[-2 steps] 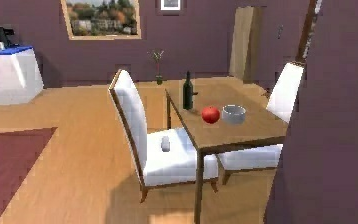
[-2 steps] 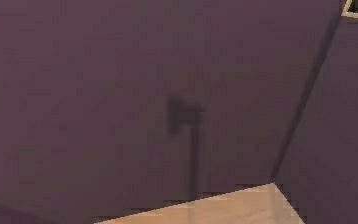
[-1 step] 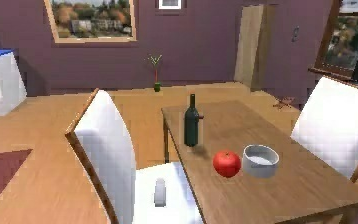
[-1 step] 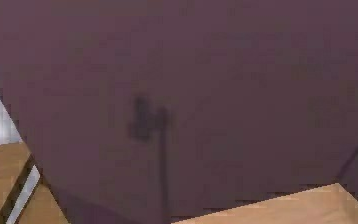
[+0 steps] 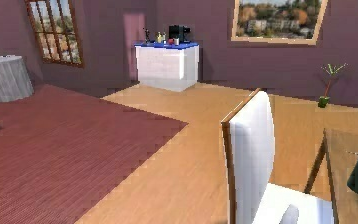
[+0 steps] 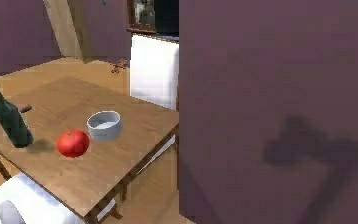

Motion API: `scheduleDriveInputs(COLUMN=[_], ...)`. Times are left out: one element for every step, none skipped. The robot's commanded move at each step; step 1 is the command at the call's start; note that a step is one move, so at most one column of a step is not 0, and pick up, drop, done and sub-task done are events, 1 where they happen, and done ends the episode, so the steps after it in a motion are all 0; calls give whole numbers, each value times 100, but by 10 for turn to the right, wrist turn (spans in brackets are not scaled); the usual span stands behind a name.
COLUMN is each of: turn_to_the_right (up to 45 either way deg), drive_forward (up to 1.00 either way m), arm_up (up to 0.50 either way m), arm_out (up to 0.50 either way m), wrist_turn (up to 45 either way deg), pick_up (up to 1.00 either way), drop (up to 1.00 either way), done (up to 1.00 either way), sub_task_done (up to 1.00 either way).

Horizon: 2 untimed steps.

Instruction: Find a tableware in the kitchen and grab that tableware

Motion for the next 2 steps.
scheduleDriveInputs(turn_to_the_right=[-180,450], drive_forward=[0,0], arm_up=[0,0], arm_out=[0,0], wrist_turn=[0,0], pick_up=[0,0], drop=[0,0], done=[0,0], sub_task_done=[0,0])
